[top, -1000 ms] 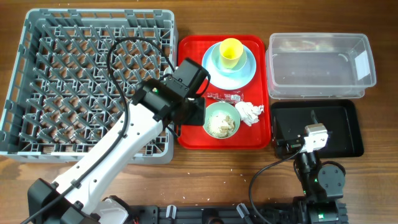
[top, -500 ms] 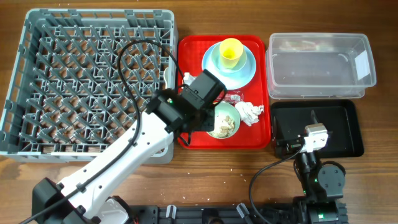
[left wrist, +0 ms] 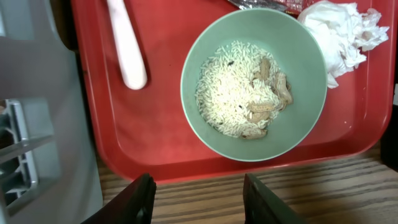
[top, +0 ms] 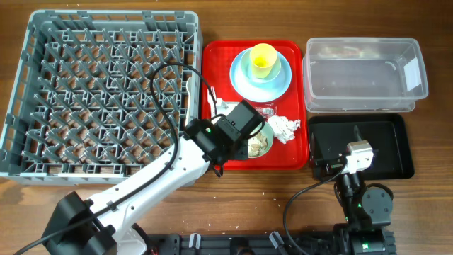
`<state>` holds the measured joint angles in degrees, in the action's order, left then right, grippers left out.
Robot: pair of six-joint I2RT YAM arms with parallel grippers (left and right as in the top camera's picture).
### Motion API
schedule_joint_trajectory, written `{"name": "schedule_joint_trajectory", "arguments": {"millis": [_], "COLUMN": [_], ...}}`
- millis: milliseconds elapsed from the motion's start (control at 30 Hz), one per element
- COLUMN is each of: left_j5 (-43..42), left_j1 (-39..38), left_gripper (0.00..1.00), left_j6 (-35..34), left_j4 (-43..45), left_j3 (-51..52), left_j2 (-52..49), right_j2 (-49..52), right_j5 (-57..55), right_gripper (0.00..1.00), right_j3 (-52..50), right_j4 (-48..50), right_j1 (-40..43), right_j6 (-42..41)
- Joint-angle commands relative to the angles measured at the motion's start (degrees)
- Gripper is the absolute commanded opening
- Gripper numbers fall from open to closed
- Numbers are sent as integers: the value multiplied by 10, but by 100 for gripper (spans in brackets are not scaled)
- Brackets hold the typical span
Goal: Sort waste into correct bins and load items into the dishwasher rack
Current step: 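Move the left gripper back to the tray and grasp the white fork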
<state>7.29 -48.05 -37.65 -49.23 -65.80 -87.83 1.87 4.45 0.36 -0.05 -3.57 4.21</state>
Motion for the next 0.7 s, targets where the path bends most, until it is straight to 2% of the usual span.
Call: {"name": "schedule_joint_trajectory", "arguments": {"millis": [0, 667], "left_j5": [7, -8], "left_j1": [-6, -17], "left_gripper": [47, 49], "left_j6": [-8, -8], "left_j4": [5, -11], "left_j3": [10, 10], "left_j2": [-4, -4], "right_j2": [-2, -2], "right_j5": [-6, -6], "right_gripper": [100, 100], "right_j3": [-1, -1], "right_j4": [1, 1], "right_j1": [-1, -1], "right_j6": [3, 3]}}
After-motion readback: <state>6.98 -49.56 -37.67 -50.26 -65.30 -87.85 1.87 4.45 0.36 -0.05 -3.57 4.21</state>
